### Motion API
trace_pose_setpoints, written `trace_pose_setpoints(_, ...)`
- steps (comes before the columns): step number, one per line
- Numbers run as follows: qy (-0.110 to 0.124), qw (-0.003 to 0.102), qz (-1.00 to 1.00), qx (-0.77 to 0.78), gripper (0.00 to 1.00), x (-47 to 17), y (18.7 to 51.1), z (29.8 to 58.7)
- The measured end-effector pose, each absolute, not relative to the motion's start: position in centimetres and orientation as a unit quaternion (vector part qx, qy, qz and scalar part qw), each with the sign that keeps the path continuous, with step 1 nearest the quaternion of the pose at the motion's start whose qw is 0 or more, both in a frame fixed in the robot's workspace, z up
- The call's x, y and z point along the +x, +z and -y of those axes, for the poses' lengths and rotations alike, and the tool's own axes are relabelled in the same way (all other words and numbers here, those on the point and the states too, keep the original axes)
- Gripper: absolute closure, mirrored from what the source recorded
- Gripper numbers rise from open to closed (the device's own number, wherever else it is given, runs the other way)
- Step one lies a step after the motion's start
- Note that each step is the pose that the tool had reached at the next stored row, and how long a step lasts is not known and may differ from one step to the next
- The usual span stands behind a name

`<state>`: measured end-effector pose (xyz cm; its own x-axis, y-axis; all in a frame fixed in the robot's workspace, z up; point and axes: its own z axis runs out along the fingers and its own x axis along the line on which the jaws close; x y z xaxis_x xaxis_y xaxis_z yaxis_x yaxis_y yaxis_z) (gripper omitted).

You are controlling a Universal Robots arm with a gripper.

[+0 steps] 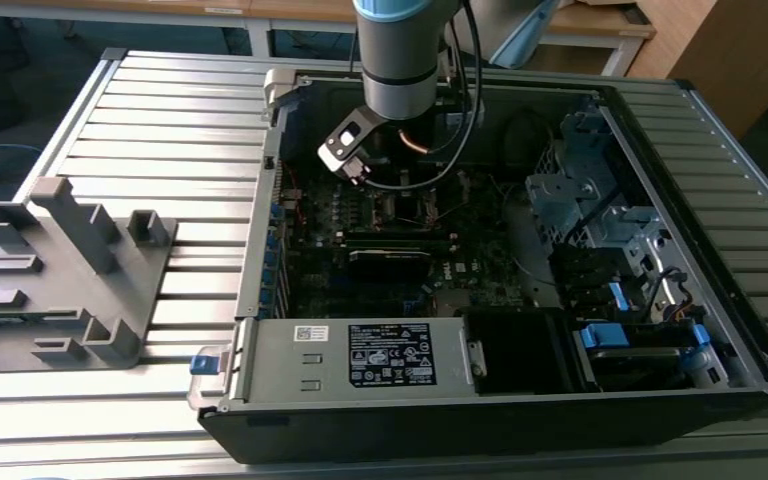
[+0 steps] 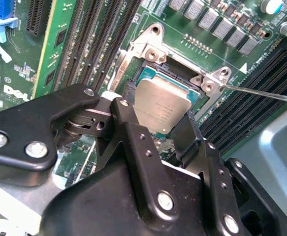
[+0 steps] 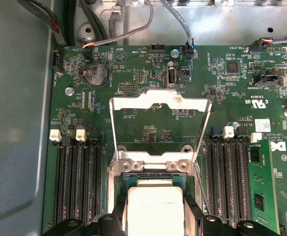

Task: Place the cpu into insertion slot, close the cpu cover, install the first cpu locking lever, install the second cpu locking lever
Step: 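Place the cpu into insertion slot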

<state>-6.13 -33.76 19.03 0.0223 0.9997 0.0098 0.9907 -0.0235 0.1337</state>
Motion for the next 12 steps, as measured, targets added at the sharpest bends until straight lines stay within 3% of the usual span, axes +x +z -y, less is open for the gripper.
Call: trace_pose_setpoints(12,0.051,0.044,-0.697,0.714,0.45,-6.12,18.98,33.75)
